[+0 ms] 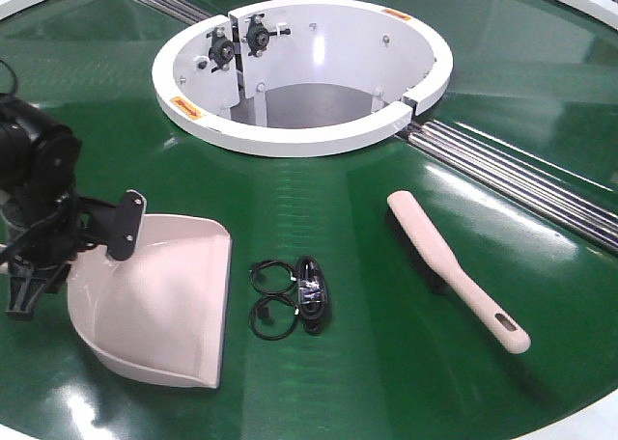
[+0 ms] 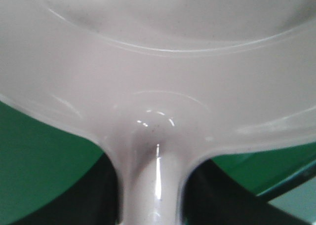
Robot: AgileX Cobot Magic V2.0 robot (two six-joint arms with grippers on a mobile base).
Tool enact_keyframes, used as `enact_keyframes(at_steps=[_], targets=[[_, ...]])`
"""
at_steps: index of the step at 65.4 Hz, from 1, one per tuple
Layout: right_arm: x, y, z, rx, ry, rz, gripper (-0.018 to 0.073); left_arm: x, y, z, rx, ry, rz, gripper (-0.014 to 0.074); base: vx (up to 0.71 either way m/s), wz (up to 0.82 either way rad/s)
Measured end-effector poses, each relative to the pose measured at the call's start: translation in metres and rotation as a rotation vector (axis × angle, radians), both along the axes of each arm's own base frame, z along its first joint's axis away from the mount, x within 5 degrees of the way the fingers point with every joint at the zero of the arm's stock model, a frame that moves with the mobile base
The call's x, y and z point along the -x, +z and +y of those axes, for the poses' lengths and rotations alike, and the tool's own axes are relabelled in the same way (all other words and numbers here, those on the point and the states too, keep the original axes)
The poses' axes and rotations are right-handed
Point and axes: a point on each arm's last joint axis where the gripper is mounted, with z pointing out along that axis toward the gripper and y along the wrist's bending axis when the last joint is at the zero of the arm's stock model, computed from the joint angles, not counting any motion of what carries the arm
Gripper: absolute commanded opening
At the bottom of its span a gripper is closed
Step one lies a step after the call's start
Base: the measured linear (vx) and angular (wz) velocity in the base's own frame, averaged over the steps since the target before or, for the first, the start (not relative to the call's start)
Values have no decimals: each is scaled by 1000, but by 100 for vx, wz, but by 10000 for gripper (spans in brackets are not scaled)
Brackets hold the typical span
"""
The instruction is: Clean and inspect green conveyor with broom and dustpan
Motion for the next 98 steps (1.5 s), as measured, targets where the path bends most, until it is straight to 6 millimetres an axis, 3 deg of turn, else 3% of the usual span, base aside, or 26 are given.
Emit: enact_keyframes(at_steps=[33, 98], targets=[[0, 0, 0, 0, 0, 0, -9, -1, -6, -5, -14, 82, -19, -8, 0, 0], [0, 0, 0, 0, 0, 0, -9, -3, -5, -11, -14, 28, -47, -6, 0, 0]])
